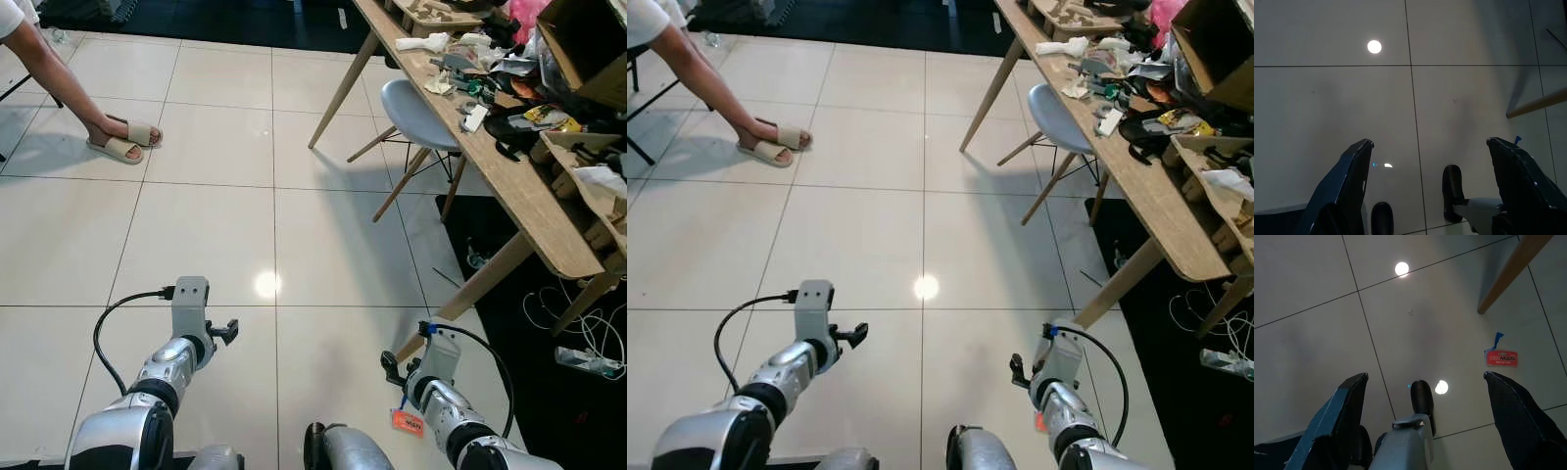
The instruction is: Picking trash to rubbish bin
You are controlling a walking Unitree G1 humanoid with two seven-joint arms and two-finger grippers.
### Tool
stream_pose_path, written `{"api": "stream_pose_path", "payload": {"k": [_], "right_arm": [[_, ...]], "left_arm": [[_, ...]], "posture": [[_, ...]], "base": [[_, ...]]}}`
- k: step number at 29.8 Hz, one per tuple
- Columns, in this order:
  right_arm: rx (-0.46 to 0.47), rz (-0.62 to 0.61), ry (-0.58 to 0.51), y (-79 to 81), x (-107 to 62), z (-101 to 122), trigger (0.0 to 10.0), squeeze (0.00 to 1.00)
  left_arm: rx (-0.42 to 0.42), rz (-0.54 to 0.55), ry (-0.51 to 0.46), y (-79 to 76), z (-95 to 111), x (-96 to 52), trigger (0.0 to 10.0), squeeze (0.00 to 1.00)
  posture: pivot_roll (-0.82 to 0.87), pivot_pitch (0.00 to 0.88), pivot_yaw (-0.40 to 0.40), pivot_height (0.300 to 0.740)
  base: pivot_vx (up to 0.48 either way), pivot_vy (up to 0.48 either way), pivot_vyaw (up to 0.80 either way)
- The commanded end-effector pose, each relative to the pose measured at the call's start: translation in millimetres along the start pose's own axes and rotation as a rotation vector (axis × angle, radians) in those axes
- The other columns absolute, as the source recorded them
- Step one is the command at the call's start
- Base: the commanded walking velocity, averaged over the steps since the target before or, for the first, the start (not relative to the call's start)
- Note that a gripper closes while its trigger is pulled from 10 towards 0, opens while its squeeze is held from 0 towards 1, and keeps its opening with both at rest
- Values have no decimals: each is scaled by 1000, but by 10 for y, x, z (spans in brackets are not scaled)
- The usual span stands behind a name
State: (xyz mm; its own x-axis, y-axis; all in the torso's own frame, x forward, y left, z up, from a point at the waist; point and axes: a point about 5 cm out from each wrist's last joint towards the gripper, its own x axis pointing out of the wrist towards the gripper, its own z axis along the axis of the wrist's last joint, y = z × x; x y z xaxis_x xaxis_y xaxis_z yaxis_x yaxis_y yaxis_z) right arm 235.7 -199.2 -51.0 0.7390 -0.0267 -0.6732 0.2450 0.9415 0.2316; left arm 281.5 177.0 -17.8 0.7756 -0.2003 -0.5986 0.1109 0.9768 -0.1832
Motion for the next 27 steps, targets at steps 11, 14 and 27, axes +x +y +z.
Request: {"api": "stream_pose_path", "payload": {"k": [11, 14, 27], "right_arm": [[-6, -16, 39, -55, -24, -88, 10000, 0], [-8, -16, 39, -56, -25, -89, 10000, 0], [-17, -13, 43, -54, -24, -88, 10000, 0]], "left_arm": [[-11, -18, 37, -55, -139, -9, 10000, 0], [-10, -19, 38, -56, -144, -10, 10000, 0], [-5, -34, 37, -86, -143, -3, 10000, 0]], "posture": [[122, 126, -89, 740], [122, 126, -89, 740], [126, 120, -92, 740]], "base": [[0, 0, 0], [160, 0, 0], [275, 0, 0]]}}
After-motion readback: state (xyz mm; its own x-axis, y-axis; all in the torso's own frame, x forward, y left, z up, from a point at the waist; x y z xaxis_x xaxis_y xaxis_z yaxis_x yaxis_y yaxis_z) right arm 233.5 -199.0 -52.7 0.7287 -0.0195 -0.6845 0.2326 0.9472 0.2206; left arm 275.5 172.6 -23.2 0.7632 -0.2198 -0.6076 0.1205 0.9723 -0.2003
